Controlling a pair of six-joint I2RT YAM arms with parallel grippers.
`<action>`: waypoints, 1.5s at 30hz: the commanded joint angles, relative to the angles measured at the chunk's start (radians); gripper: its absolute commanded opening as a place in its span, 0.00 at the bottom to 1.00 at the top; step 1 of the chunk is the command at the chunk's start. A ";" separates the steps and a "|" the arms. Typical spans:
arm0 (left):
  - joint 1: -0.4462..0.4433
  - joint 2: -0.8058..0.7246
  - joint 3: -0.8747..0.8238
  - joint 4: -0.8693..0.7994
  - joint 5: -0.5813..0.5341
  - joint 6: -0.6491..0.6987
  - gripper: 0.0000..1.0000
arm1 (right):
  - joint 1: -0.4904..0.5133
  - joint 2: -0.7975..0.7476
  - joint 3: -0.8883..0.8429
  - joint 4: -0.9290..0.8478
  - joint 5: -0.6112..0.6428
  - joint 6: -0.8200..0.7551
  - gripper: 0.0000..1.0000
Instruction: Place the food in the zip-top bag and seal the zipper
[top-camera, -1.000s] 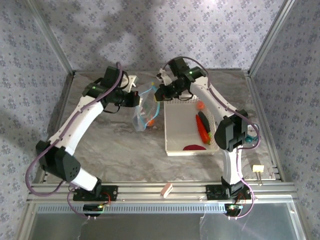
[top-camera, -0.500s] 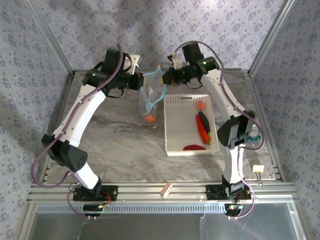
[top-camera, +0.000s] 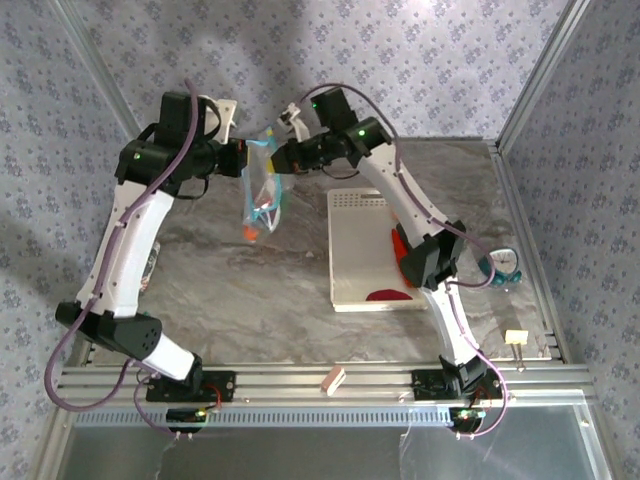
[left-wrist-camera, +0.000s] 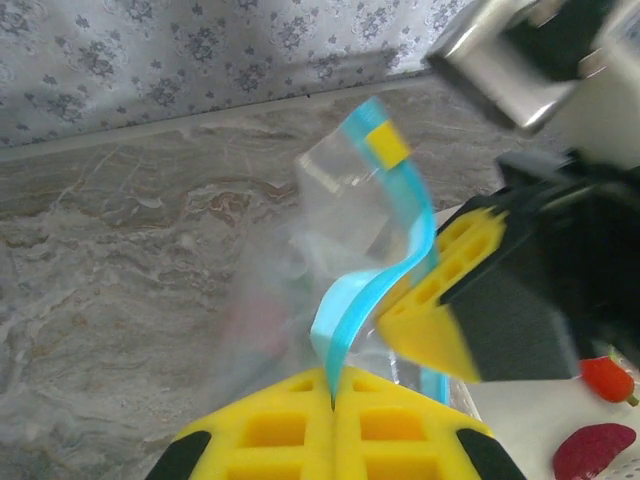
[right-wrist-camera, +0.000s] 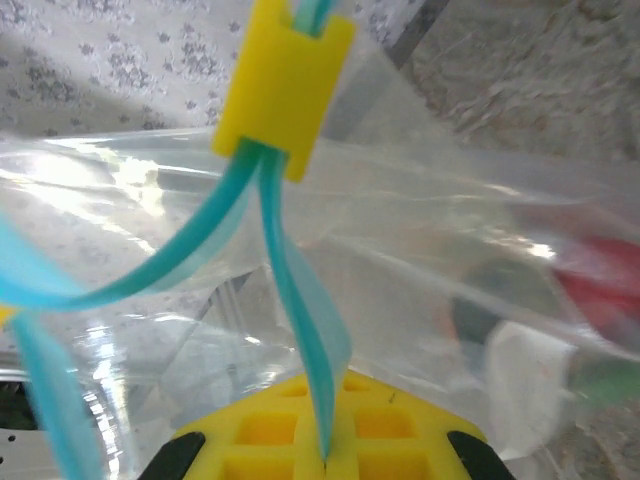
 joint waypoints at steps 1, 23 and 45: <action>0.004 -0.032 0.037 -0.012 0.023 0.018 0.00 | 0.002 0.026 0.021 0.002 -0.046 0.021 0.01; -0.104 0.152 -0.269 0.227 0.228 -0.089 0.00 | -0.202 -0.127 -0.434 -0.027 0.102 -0.111 0.21; -0.111 0.157 -0.396 0.362 0.295 -0.111 0.00 | -0.112 -0.647 -1.149 -0.145 0.999 -0.026 0.60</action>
